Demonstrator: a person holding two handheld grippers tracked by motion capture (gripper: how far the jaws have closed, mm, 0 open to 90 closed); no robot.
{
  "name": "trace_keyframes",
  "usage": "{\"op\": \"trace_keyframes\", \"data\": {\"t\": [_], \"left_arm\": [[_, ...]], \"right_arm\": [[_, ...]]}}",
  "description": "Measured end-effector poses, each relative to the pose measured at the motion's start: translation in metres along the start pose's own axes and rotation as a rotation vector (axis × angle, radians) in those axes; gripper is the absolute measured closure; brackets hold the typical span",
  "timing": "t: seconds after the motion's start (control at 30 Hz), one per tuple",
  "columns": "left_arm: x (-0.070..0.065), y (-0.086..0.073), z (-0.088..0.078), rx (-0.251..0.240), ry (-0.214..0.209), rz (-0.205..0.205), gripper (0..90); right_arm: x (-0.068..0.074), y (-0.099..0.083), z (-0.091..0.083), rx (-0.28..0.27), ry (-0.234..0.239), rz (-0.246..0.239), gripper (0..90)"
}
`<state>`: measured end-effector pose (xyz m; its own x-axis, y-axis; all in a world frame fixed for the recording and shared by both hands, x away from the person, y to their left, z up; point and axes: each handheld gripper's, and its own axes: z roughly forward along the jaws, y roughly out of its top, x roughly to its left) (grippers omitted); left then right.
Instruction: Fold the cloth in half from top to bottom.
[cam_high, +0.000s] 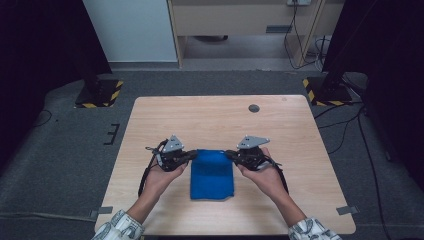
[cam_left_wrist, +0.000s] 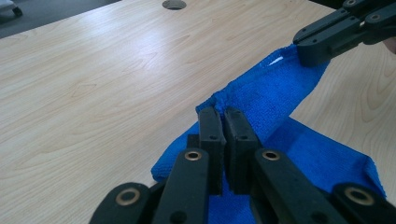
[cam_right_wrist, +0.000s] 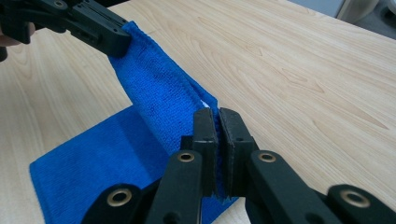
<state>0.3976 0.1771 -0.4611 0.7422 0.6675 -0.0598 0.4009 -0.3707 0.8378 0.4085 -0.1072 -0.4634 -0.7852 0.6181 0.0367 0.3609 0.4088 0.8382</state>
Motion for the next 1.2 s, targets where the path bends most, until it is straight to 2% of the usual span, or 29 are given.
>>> {"op": "trace_keyframes", "data": {"t": [0.33, 0.47, 0.53, 0.77, 0.93, 1.07, 1.2], "left_arm": [[-0.008, -0.007, -0.007, 0.006, -0.016, 0.014, 86.9], [-0.008, -0.01, -0.007, 0.009, -0.024, 0.003, 86.9], [-0.009, -0.013, -0.007, 0.014, -0.032, -0.005, 86.9], [-0.011, -0.021, -0.001, 0.052, -0.032, 0.006, 86.8], [-0.011, -0.024, -0.003, 0.049, -0.048, -0.013, 86.4], [-0.013, -0.025, -0.004, 0.05, -0.047, -0.01, 86.4], [-0.013, -0.026, -0.006, 0.047, -0.048, -0.012, 86.4]], "right_arm": [[0.01, -0.006, -0.007, 0.002, 0.016, -0.013, 86.1], [0.013, -0.009, -0.008, 0.005, 0.027, -0.011, 85.9], [0.015, -0.011, -0.008, 0.009, 0.032, -0.013, 85.8], [0.02, -0.021, -0.005, 0.036, 0.043, -0.008, 85.6], [0.022, -0.028, -0.003, 0.046, 0.052, -0.004, 85.4], [0.021, -0.029, -0.004, 0.039, 0.057, 0.01, 85.4], [0.025, -0.029, -0.006, 0.034, 0.06, -0.003, 85.4]]}}
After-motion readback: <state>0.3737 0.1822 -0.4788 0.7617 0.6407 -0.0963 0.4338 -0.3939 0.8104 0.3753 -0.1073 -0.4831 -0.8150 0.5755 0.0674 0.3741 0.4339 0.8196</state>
